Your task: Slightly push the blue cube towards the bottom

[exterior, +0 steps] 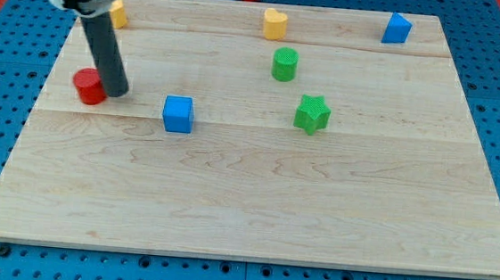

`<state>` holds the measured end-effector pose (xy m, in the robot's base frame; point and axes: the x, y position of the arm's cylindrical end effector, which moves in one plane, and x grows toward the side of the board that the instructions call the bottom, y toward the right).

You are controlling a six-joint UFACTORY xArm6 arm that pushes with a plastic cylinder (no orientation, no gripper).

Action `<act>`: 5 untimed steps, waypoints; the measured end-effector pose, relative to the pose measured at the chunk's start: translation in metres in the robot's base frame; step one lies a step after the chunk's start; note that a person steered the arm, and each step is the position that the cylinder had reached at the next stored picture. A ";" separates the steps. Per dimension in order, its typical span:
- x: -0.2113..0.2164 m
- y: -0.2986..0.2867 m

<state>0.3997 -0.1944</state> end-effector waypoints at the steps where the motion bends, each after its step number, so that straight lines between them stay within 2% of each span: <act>1: -0.004 0.023; 2: -0.009 0.096; 4: 0.064 0.099; 5: 0.071 0.099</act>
